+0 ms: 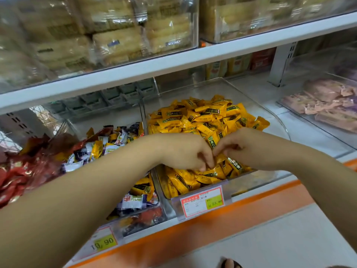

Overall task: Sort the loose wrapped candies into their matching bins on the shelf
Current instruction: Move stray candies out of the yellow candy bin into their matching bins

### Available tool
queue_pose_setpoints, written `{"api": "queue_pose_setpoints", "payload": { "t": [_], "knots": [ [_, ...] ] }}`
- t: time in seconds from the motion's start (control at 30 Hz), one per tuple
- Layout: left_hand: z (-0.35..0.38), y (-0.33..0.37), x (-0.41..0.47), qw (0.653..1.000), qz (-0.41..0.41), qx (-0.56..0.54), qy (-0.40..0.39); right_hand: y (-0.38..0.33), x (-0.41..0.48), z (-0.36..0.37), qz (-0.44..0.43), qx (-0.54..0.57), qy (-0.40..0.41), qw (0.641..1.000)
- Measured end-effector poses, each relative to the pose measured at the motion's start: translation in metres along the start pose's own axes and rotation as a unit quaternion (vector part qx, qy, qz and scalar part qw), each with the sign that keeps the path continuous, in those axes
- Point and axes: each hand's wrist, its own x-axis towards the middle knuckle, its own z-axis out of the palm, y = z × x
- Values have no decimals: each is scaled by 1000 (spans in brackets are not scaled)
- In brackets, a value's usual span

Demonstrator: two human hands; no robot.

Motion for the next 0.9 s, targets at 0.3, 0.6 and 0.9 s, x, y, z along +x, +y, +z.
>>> {"api": "queue_pose_setpoints", "payload": {
  "t": [0.3,0.6,0.9],
  "knots": [
    [6,0,17,972,-92,-149,-154,-8,-8,1,67,28,-153,986],
    [12,-10,16,974,-153,-127,-105,-9,-5,8,99,56,-166,979],
    [11,-12,13,974,-151,-152,-74,-2,0,14,98,128,-117,980]
  ]
}}
